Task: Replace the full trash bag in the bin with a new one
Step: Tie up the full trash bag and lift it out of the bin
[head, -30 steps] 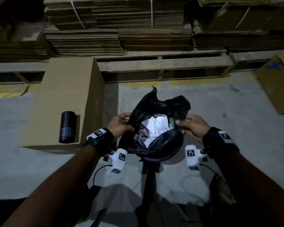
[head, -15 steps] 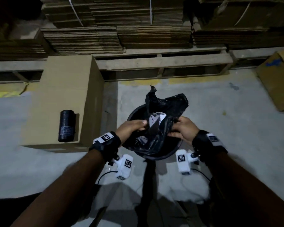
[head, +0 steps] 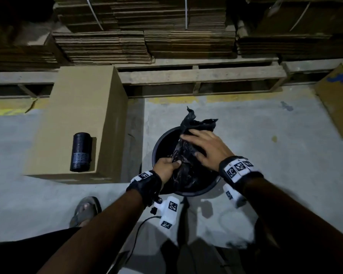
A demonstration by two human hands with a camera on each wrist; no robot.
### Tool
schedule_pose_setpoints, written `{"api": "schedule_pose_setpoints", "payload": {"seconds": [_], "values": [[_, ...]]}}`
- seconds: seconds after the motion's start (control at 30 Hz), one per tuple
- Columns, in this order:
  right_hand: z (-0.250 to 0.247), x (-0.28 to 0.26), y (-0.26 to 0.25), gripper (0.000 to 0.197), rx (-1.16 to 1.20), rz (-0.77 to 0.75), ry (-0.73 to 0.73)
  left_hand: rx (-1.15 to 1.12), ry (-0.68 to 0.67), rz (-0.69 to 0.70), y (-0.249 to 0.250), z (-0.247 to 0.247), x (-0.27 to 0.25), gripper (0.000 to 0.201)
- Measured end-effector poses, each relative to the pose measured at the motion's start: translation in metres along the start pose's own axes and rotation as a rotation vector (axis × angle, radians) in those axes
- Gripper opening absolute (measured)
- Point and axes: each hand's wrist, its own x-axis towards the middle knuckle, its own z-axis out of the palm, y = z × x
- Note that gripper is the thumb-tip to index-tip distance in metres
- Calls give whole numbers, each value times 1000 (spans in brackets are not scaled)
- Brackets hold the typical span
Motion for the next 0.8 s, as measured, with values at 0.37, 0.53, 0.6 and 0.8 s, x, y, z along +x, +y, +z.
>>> {"api": "schedule_pose_setpoints", "payload": {"seconds": [0.37, 0.53, 0.6, 0.8], "values": [[27, 56, 4, 40, -568, -38, -469, 616, 253, 25, 0, -29, -6, 57], [28, 53, 14, 36, -465, 59, -463, 795, 133, -163, -12, -29, -13, 76], [32, 49, 15, 40, -464, 130, -499, 759, 97, -125, -12, -32, -9, 43], [50, 30, 27, 38, -309, 446, -279, 738, 337, 84, 21, -54, 20, 23]]}}
